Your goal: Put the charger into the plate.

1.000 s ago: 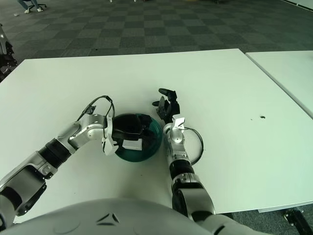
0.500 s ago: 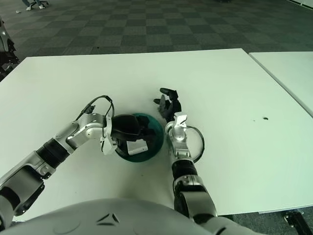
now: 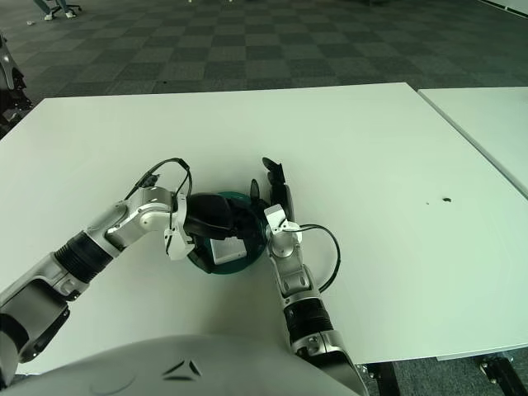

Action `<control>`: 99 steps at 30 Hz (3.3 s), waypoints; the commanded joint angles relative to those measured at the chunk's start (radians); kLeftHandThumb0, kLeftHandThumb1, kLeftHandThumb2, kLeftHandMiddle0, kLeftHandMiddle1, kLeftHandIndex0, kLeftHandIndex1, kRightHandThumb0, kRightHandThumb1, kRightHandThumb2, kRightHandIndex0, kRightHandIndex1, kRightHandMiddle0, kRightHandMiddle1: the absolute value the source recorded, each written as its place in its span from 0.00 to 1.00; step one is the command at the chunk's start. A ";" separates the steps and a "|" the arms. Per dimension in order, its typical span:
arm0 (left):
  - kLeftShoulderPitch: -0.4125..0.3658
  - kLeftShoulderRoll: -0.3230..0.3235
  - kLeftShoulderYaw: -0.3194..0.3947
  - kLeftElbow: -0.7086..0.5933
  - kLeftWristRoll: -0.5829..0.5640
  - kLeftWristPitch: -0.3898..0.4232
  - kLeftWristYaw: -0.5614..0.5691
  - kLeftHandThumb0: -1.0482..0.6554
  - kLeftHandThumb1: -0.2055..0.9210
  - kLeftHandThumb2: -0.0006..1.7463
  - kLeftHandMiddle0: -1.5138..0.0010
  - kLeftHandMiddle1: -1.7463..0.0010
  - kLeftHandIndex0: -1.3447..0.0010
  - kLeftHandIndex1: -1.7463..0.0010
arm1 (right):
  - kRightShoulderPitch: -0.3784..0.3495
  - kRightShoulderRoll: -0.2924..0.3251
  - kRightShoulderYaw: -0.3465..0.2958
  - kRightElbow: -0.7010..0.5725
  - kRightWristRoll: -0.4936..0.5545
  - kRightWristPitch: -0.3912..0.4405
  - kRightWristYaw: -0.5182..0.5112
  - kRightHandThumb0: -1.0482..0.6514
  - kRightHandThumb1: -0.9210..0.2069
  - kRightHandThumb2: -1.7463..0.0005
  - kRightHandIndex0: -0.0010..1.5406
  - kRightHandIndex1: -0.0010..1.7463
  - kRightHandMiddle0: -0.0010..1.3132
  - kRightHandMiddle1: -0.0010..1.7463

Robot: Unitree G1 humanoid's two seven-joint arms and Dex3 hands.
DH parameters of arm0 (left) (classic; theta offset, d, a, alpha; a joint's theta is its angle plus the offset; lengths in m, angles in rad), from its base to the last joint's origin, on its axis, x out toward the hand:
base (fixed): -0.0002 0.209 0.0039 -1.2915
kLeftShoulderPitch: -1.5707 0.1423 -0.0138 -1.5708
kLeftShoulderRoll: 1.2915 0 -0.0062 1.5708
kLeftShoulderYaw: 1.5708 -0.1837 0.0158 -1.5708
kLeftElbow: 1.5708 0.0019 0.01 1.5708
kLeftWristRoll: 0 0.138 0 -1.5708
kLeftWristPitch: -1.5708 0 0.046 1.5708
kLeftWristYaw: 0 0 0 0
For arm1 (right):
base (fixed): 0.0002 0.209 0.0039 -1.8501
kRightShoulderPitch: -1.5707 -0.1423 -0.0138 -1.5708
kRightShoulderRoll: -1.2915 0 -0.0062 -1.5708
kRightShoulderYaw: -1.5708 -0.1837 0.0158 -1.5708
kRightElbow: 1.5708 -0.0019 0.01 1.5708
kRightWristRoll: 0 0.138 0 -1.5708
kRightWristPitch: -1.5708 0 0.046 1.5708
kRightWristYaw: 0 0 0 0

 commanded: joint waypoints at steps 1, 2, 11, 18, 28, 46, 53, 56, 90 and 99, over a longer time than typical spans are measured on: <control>-0.026 0.021 0.043 -0.036 -0.049 0.011 -0.005 0.00 1.00 0.45 0.92 0.99 1.00 0.85 | 0.156 0.070 -0.014 -0.064 0.019 0.150 -0.033 0.28 0.00 0.47 0.21 0.02 0.00 0.40; -0.026 0.021 0.048 -0.035 -0.055 0.011 -0.001 0.00 1.00 0.44 0.92 0.99 1.00 0.85 | 0.160 0.070 -0.011 -0.069 0.021 0.142 -0.042 0.28 0.00 0.48 0.22 0.02 0.00 0.42; -0.025 0.013 0.095 -0.011 -0.074 -0.027 0.065 0.00 1.00 0.42 0.93 1.00 1.00 0.84 | 0.302 0.053 0.079 -0.241 0.056 0.062 -0.037 0.28 0.00 0.48 0.22 0.01 0.00 0.41; 0.002 -0.009 0.151 0.027 -0.088 -0.049 0.157 0.00 1.00 0.42 0.97 1.00 1.00 0.89 | 0.383 -0.047 0.142 -0.406 -0.010 -0.074 -0.025 0.21 0.00 0.41 0.19 0.00 0.00 0.32; 0.069 -0.074 0.242 0.052 -0.164 0.000 0.308 0.00 1.00 0.39 0.99 1.00 1.00 0.93 | 0.362 -0.061 0.124 -0.441 0.082 -0.034 0.120 0.19 0.00 0.41 0.16 0.00 0.00 0.31; 0.216 -0.277 0.494 0.138 -0.429 0.083 0.587 0.00 1.00 0.39 0.93 0.99 0.96 0.93 | -0.027 -0.090 -0.142 0.666 0.333 -0.195 0.270 0.12 0.00 0.47 0.02 0.01 0.03 0.04; 0.324 -0.343 0.546 0.004 -0.522 0.172 0.621 0.00 1.00 0.50 0.89 1.00 1.00 0.81 | -0.001 -0.061 -0.158 0.545 0.344 -0.169 0.230 0.11 0.00 0.49 0.03 0.01 0.05 0.03; 0.329 -0.373 0.553 -0.013 -0.552 0.193 0.628 0.00 1.00 0.53 0.90 1.00 1.00 0.80 | 0.010 -0.061 -0.158 0.515 0.340 -0.187 0.232 0.10 0.00 0.49 0.03 0.01 0.06 0.04; 0.603 -0.394 0.731 0.242 -0.569 -0.062 0.732 0.02 1.00 0.59 1.00 1.00 1.00 0.90 | -0.150 -0.132 -0.308 0.764 0.380 -0.456 0.282 0.17 0.00 0.52 0.00 0.00 0.00 0.14; 0.627 -0.430 0.734 0.280 -0.572 -0.057 0.753 0.03 1.00 0.57 1.00 1.00 1.00 0.90 | -0.153 -0.148 -0.306 0.772 0.364 -0.462 0.275 0.15 0.00 0.52 0.00 0.00 0.00 0.12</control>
